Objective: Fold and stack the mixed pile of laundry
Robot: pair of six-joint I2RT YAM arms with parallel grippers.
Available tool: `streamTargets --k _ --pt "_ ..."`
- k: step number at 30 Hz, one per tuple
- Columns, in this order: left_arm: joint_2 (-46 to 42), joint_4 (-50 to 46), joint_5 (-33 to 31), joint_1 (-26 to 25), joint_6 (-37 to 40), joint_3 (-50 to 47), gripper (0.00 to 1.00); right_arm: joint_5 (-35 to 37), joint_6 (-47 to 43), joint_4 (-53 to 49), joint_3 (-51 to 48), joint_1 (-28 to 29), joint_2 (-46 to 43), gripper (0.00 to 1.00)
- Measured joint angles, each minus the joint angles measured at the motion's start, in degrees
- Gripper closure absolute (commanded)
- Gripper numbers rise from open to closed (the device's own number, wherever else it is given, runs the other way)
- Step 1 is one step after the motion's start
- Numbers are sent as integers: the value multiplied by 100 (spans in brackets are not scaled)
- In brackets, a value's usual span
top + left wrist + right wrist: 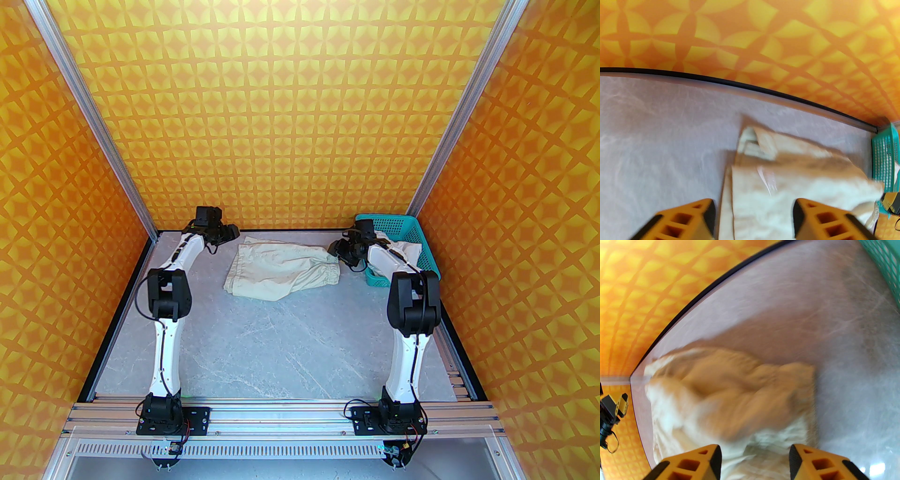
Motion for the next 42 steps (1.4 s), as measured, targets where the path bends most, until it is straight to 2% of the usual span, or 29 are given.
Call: streamTargets --k 2,6,9,11,19,23,26,31,37,42 --pt "-826 125 -2 -190 83 -979 72 26 -66 -39 -210 216 -295 52" --pt "-2122 570 68 -857 26 -2452 80 37 -101 -50 -334 621 -492 52" --pt "-2221 833 212 -1231 -4 -2835 86 116 -118 -87 -341 693 -372 55" --pt "-2006 911 236 -1257 -31 -2929 89 249 -160 -136 -337 651 -240 55" --pt "-625 942 229 -734 -57 -2743 92 726 -339 -369 -741 468 33 52" --pt "-356 920 313 -518 -72 -2437 93 901 -522 -387 -1106 479 -55 50" --pt "-315 866 304 -433 -48 -2212 92 1025 -612 -494 -1322 479 -289 48" --pt "-389 756 278 -396 92 -2133 79 1180 -693 -898 -1397 531 -538 45" --pt "-1104 570 245 -555 236 -2267 79 1233 -693 -1189 -988 769 -815 46" --pt "-1228 514 249 -1001 358 -1698 79 1202 -678 -1180 -354 817 -675 50"
